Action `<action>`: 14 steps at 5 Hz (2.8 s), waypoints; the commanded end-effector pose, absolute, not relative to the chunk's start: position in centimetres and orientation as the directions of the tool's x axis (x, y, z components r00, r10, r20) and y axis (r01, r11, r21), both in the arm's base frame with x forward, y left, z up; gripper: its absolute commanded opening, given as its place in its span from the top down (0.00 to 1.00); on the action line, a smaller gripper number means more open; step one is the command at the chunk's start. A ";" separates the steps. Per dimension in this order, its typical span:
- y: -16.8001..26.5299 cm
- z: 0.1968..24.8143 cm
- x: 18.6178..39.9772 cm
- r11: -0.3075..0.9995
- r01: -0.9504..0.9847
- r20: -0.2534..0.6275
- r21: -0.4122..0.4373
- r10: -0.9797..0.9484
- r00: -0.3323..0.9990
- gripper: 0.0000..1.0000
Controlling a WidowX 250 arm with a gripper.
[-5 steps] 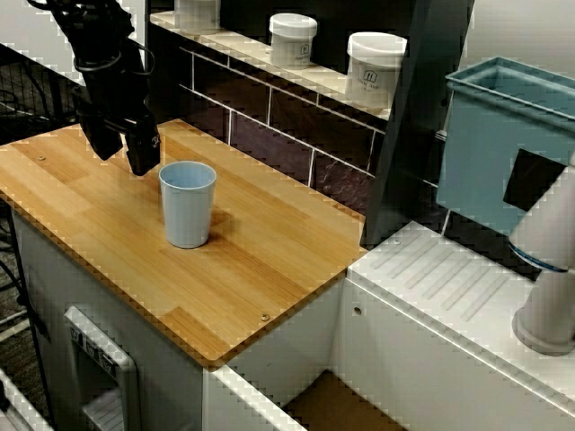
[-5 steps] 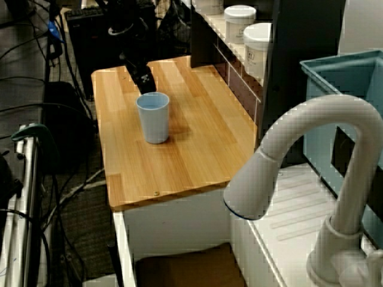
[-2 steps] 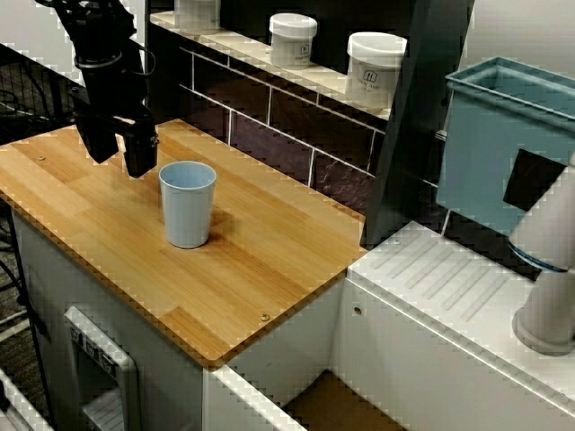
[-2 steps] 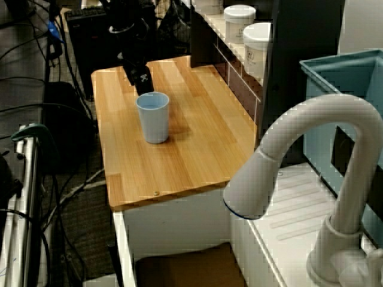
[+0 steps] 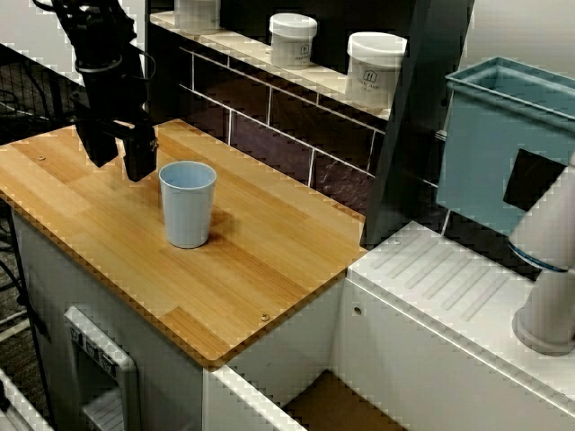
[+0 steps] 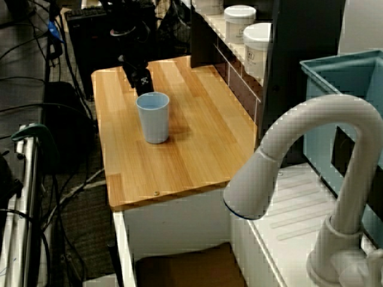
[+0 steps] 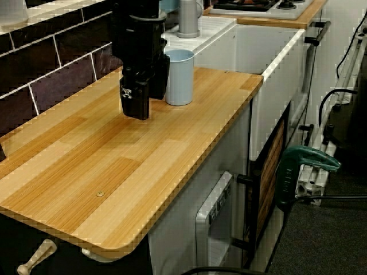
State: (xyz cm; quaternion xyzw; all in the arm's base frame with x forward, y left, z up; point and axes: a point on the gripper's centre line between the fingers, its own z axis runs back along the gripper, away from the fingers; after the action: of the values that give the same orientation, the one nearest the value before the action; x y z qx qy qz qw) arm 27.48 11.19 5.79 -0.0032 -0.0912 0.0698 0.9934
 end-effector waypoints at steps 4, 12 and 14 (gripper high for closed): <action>8.2 6.6 27.9 0.998 -0.069 0.231 -0.004 0.068 0.971 0.00; -1.5 9.6 28.8 0.992 -0.033 0.226 -0.125 0.060 0.972 0.00; 2.3 11.9 30.2 0.995 0.016 0.230 -0.103 0.009 0.973 0.00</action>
State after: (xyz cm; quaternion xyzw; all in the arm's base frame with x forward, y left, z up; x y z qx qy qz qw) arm 30.28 1.69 10.27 -0.0589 -0.0916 -0.0018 0.9941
